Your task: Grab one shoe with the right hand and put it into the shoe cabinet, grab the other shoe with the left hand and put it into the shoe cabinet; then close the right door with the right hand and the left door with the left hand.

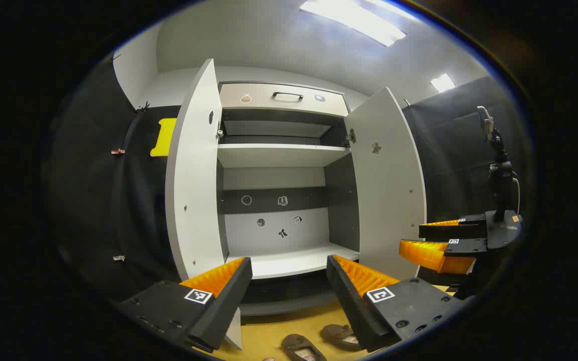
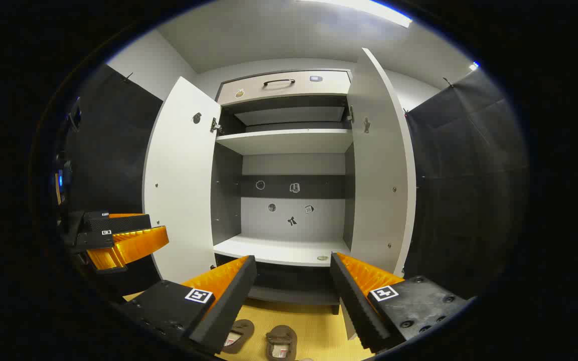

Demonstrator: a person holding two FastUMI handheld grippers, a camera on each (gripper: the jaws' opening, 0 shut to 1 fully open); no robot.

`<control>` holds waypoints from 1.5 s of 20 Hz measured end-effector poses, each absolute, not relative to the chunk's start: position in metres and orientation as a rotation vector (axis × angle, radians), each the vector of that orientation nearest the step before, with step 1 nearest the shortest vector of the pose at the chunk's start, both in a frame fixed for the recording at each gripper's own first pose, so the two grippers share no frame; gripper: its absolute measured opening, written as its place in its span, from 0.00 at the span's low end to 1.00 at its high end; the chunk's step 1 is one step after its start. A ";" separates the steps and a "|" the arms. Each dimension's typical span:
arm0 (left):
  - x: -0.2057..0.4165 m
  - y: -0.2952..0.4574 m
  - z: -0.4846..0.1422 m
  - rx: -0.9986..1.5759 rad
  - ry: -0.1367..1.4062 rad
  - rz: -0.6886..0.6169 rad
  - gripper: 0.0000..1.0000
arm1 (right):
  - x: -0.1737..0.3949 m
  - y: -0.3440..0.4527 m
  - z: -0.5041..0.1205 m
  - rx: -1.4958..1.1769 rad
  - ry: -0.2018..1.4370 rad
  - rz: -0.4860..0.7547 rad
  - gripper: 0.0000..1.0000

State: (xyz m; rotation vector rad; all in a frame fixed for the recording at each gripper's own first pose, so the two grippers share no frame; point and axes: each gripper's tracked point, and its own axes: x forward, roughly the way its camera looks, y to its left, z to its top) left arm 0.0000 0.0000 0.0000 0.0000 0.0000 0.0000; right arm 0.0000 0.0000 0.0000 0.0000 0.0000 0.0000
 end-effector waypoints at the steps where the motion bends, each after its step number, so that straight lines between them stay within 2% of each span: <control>1: 0.001 0.001 -0.001 -0.004 0.001 0.003 0.95 | 0.001 0.000 0.000 0.001 0.000 -0.002 0.98; 20: 0.009 0.004 -0.002 -0.008 0.001 -0.027 0.95 | 0.009 0.004 -0.006 -0.008 0.011 -0.009 0.98; 26: 0.011 0.009 -0.008 -0.002 0.017 -0.027 0.95 | 0.016 0.011 -0.031 0.005 0.054 -0.003 0.98; 30: 0.016 0.014 -0.014 -0.018 0.031 -0.030 0.95 | 0.022 0.020 -0.075 0.011 0.133 0.009 0.98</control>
